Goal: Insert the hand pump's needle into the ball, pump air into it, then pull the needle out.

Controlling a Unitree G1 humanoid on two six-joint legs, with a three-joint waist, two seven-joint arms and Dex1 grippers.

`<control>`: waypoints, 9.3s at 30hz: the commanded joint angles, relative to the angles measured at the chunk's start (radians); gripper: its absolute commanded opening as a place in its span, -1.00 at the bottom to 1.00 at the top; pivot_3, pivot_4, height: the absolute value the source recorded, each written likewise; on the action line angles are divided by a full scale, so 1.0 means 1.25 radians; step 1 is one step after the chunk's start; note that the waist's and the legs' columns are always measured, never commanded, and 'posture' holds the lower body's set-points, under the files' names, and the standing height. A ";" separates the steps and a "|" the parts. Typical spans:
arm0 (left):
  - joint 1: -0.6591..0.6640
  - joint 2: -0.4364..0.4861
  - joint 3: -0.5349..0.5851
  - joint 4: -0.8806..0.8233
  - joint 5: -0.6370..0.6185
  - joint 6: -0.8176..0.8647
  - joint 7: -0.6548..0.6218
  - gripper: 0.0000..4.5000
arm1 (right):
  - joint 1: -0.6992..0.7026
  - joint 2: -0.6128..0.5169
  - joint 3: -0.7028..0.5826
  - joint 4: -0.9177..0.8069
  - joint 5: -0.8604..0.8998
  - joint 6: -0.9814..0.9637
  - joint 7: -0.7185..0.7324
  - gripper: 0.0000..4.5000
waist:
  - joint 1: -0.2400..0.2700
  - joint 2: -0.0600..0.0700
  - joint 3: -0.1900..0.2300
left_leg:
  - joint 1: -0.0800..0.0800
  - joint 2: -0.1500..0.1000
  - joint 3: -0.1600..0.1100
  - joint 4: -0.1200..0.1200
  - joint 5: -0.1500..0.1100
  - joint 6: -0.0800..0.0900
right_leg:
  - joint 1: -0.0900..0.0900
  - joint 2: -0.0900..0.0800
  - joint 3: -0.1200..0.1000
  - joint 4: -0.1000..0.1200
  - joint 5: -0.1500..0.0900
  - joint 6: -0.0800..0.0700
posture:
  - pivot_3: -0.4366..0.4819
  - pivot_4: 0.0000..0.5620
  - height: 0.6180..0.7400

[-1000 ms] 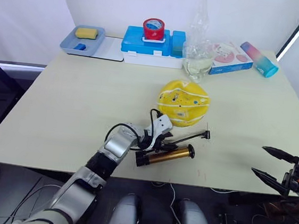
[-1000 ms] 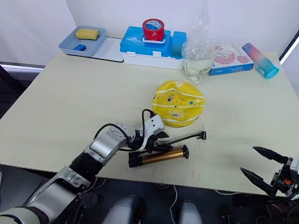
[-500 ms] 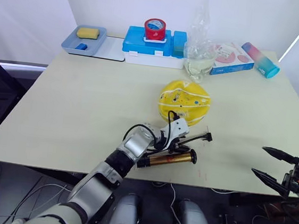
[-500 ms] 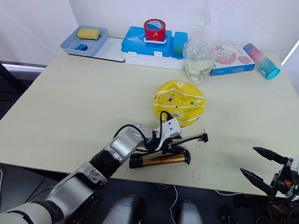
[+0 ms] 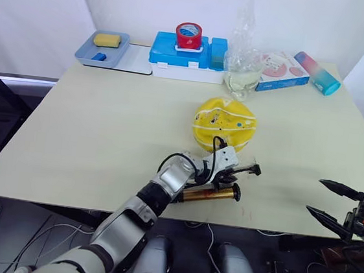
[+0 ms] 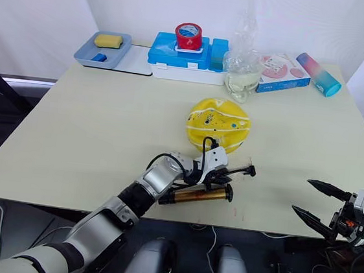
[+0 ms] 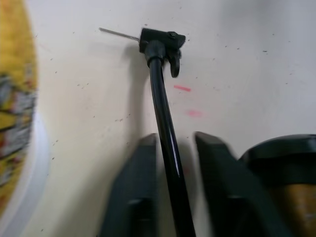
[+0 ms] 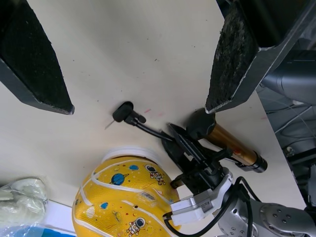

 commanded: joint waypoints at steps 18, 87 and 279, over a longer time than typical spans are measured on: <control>0.040 -0.022 0.044 -0.093 -0.042 -0.162 -0.012 -0.96 | 0.118 0.078 -0.010 -0.278 0.076 0.206 -0.208 1.00 | 0.009 0.001 0.000 | -0.001 0.000 -0.001 0.001 0.000 0.000 | 0.000 0.000 0.000 -0.001 0.000 0.000 | -0.05 -0.47 0.99; 0.107 0.007 0.163 -0.143 -0.180 -0.362 -0.084 -0.08 | -0.093 0.147 0.055 -0.414 0.352 0.604 -0.647 -0.86 | 0.008 0.002 -0.001 | -0.012 0.000 -0.010 0.009 -0.001 0.001 | -0.001 0.004 -0.005 -0.001 0.000 0.000 | -0.05 -0.47 0.99; -0.059 0.062 0.278 -0.099 -0.115 -0.034 0.247 -0.99 | -0.874 0.244 0.523 -0.003 -0.227 1.240 -0.741 -0.86 | 0.009 0.002 -0.001 | -0.013 0.001 -0.006 0.010 0.000 0.001 | -0.004 0.004 -0.004 0.003 0.001 0.002 | -0.05 -0.47 0.99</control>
